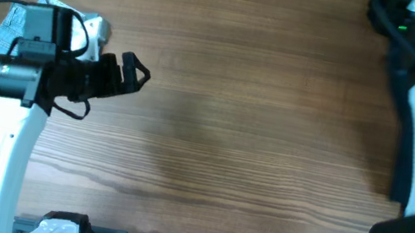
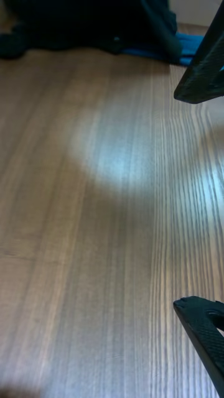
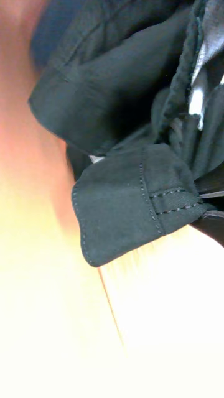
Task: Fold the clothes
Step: 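Pull the black shorts with the right gripper onto the table center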
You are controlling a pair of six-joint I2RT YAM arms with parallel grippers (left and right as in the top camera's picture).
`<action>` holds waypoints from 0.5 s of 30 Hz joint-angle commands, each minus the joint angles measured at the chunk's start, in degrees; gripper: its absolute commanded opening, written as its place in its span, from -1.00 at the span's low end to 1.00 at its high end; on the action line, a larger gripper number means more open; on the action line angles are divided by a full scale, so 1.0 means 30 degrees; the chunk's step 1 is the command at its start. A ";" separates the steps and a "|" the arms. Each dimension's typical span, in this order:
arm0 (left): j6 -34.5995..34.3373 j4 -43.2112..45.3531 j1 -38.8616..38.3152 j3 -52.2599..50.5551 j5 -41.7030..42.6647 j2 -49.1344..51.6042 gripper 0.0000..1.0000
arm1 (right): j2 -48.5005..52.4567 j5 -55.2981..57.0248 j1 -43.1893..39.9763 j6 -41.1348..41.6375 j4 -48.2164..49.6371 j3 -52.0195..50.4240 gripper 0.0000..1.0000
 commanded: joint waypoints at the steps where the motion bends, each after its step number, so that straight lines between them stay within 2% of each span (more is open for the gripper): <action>1: 0.0452 0.0080 0.1035 0.1814 0.0306 -0.1137 0.99 | 0.0051 -0.2288 0.3526 0.0430 -0.1377 0.0044 -0.91; 6: 0.0474 0.0102 0.1989 0.2237 0.0109 -0.2455 0.99 | 0.1428 -0.3177 1.0076 0.0386 -0.3002 -0.0612 -0.91; 10: 0.0466 -0.0022 0.2033 0.2237 -0.1698 -0.2885 0.99 | 0.3432 -0.3162 1.5256 -0.0466 -0.3541 -0.0729 -0.91; 11: 0.0466 -0.0146 0.2033 0.2237 -0.2339 -0.2936 1.00 | 0.3716 -0.3147 1.6167 -0.0984 -0.3614 -0.0729 -0.81; 13: 0.0466 -0.0401 0.2033 0.2237 -0.3264 -0.2929 1.00 | 0.3832 -0.2849 1.7405 -0.1719 -0.3679 -0.0729 -0.47; 15: 0.0466 -0.0648 0.2033 0.2237 -0.4204 -0.2936 0.99 | 0.3650 -0.1632 1.8003 -0.1260 -0.3694 -0.0729 0.22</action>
